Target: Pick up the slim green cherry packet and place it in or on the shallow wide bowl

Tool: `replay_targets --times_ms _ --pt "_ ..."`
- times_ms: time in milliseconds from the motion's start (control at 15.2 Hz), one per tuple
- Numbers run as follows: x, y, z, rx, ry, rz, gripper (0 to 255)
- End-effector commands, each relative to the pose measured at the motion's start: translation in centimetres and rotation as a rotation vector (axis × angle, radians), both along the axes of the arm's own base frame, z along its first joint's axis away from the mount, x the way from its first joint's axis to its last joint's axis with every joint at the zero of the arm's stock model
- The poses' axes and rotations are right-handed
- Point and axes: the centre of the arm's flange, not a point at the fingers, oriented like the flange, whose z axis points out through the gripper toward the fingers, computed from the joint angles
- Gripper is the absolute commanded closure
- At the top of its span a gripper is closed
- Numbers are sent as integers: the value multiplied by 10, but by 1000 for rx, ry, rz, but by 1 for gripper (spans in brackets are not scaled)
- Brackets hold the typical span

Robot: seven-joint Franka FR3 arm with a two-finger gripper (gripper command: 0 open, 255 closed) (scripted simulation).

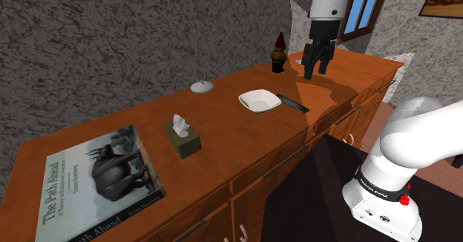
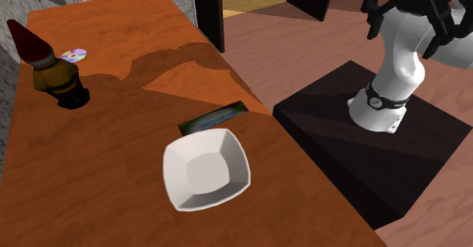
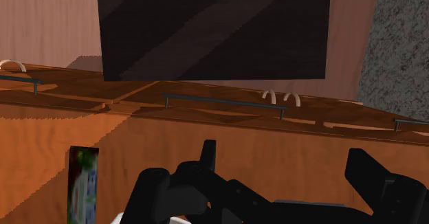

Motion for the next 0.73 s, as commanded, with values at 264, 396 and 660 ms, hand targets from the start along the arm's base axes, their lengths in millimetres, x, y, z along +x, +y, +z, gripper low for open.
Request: replay_targets --times_ms 264,396,660 --pt "23 -28 -35 -15 -10 -9 0" --pt "34 -43 -53 -22 -14 -13 0" --pt "57 -72 -87 -37 -24 -22 0"
